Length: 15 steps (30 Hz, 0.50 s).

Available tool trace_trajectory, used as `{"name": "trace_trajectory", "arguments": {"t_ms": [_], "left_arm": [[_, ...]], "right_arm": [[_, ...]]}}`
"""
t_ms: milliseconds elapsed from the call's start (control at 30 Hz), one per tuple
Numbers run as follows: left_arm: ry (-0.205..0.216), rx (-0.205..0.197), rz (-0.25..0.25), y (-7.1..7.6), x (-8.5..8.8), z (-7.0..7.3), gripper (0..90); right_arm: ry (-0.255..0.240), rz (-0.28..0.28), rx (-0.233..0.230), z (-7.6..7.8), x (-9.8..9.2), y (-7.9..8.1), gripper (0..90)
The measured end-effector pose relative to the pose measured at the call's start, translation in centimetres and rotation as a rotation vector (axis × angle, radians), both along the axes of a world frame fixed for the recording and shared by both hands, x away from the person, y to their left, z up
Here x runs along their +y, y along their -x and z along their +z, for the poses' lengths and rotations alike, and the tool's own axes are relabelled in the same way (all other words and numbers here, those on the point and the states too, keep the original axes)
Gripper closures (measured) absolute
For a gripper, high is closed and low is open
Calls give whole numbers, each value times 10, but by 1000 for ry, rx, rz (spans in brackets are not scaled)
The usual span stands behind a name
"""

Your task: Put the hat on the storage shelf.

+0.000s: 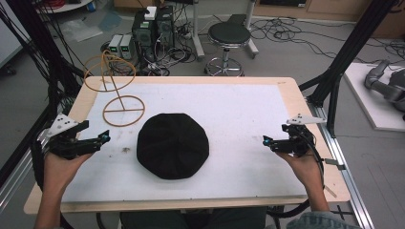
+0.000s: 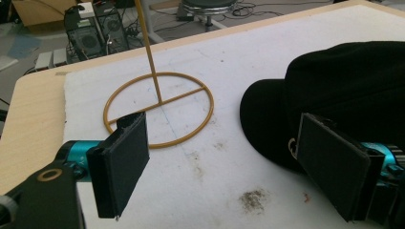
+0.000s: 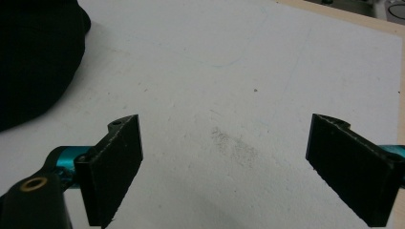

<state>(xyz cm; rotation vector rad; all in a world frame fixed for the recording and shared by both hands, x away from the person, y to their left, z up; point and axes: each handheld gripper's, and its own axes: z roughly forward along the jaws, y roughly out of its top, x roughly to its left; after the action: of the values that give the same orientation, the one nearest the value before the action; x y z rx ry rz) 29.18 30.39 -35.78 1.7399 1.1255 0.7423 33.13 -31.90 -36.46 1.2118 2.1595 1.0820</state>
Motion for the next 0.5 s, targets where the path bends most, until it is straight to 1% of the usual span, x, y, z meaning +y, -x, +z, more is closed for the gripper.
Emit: {"name": "trace_trajectory", "arguments": {"t_ms": [233, 300, 367, 400, 500], "left_arm": [[0, 0, 0, 1, 0, 1, 190], [1, 0, -4, 1, 0, 1, 190], [4, -5, -6, 1, 0, 2, 190], [12, -9, -13, 1, -2, 2, 190], [11, -16, -21, 1, -4, 4, 190]], "right_arm": [[-14, -1, -1, 1, -1, 1, 135], [-11, -1, -4, 1, -2, 1, 135], [-9, 1, -9, 1, -2, 1, 135], [-10, -1, -6, 1, -2, 1, 135], [-10, -1, -5, 1, -2, 1, 135]]}}
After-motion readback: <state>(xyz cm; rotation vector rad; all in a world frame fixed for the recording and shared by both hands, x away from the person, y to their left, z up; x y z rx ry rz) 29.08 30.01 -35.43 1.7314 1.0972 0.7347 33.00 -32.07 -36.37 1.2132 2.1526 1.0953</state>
